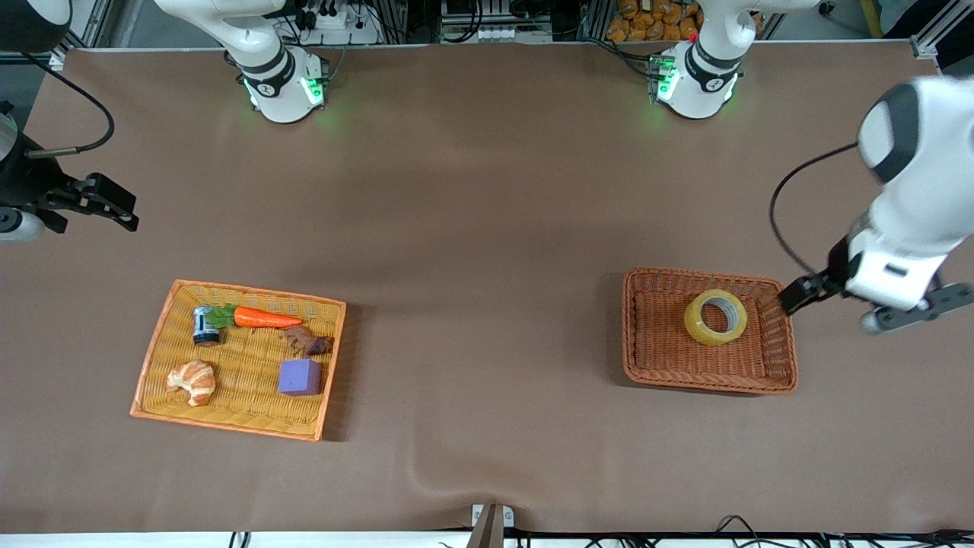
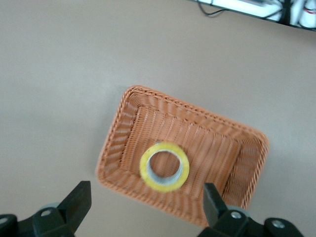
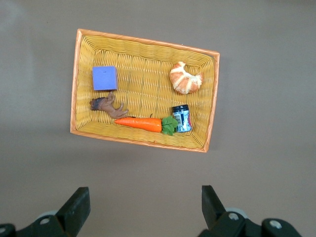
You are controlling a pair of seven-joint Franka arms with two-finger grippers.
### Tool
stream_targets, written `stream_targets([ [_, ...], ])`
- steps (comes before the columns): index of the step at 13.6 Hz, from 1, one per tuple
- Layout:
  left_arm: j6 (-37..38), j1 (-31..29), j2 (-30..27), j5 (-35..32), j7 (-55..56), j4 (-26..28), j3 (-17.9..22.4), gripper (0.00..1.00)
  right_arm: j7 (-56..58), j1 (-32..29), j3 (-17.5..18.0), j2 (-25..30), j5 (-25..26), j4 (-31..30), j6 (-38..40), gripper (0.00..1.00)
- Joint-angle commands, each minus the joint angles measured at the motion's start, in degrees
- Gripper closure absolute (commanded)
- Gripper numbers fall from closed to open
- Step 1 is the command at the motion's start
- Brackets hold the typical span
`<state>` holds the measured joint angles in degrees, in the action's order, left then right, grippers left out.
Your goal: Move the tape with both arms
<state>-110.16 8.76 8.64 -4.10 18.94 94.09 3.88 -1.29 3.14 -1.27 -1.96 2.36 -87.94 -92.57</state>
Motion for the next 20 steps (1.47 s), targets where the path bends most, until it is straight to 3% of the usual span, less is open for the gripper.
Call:
stream_targets([
  [1,5.2,-0.4,-2.6,-0.6,-7.6,-2.6,-0.4,0.00,-1.5,-1.5,0.3,0.4,0.2,-0.3,-0.3,0.00],
  [6,19.5,0.1,-3.9,-0.6,-9.3,-10.7,-2.0,0.00,-1.5,-4.5,0.3,0.9,-1.0,-2.0,0.4,0.00],
  [10,22.1,-0.7,-4.2,5.2,-15.2,-11.1,-1.4,0.00,-1.7,-4.5,0.4,1.1,-1.1,-2.0,1.1,0.00],
  [18,26.0,-0.7,-6.6,4.9,-16.7,-11.0,-0.6,0.00,-1.7,-4.5,0.4,2.5,-1.1,-2.0,2.2,0.00],
  [20,26.1,-0.7,-6.6,4.9,-16.7,-11.0,-0.6,0.00,-1.4,-4.8,0.1,3.1,-5.8,-2.0,2.9,0.00],
])
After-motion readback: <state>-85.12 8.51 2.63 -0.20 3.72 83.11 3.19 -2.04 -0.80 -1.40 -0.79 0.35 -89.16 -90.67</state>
